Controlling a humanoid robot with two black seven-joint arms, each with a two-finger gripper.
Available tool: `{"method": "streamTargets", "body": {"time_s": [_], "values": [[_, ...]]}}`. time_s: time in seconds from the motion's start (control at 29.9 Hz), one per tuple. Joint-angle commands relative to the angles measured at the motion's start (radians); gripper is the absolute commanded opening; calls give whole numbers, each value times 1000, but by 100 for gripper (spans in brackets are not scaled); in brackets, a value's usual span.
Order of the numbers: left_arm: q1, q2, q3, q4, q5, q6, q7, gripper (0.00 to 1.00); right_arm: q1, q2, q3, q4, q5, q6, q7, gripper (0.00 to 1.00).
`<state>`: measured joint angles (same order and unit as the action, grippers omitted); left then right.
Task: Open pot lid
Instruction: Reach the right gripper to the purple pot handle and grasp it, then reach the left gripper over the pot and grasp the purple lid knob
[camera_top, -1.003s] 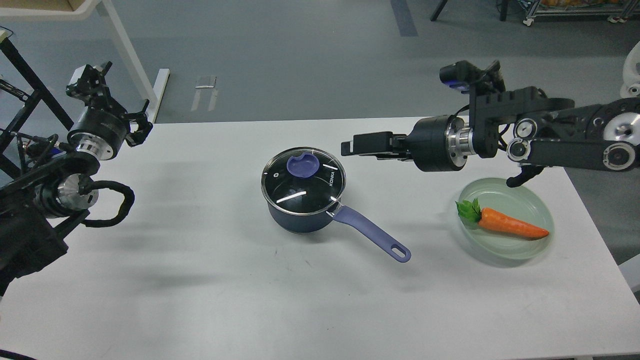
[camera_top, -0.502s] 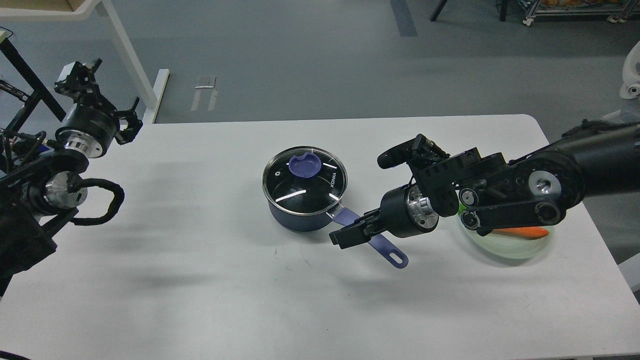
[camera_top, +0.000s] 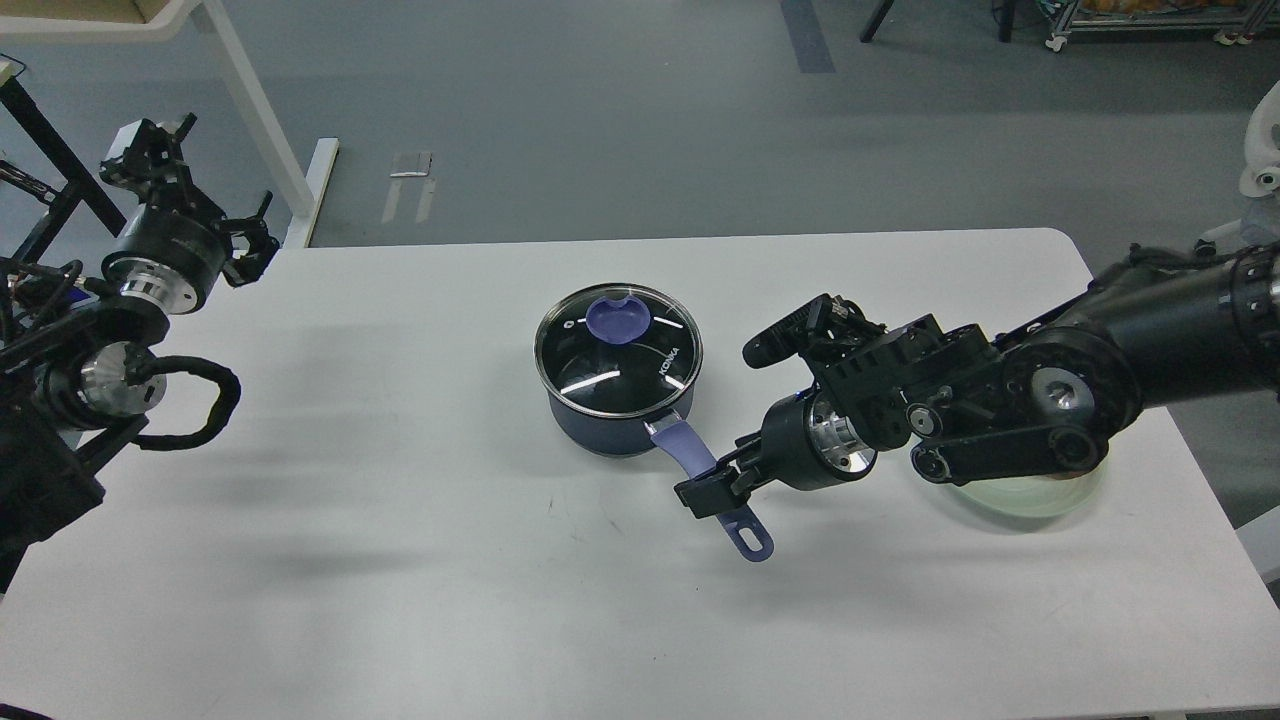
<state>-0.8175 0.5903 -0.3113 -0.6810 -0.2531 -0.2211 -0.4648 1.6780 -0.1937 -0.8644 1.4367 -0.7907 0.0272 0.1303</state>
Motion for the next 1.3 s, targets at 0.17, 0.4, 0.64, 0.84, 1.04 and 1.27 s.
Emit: {"method": "streamTargets", "body": {"time_s": [0.17, 0.4, 0.64, 0.84, 1.04, 1.27], "values": [[0, 2, 0, 0, 0, 0, 0, 99, 15, 0, 2, 4, 14, 0, -12, 70], [-6, 3, 1, -15, 3, 3, 9, 99, 26, -12, 5, 13, 16, 10, -12, 53], [-48, 2, 3, -41, 176, 6, 20, 99, 32, -18, 5, 25, 16, 14, -12, 33], [-112, -3, 3, -103, 408, 14, 20, 99, 34, -18, 11, 25, 16, 14, -12, 24], [-166, -7, 5, -250, 821, 19, 18, 99, 34, -18, 15, 30, 16, 14, -11, 22], [-163, -17, 5, -405, 1443, 55, 17, 99, 34, -18, 16, 31, 16, 14, -8, 22]]}}
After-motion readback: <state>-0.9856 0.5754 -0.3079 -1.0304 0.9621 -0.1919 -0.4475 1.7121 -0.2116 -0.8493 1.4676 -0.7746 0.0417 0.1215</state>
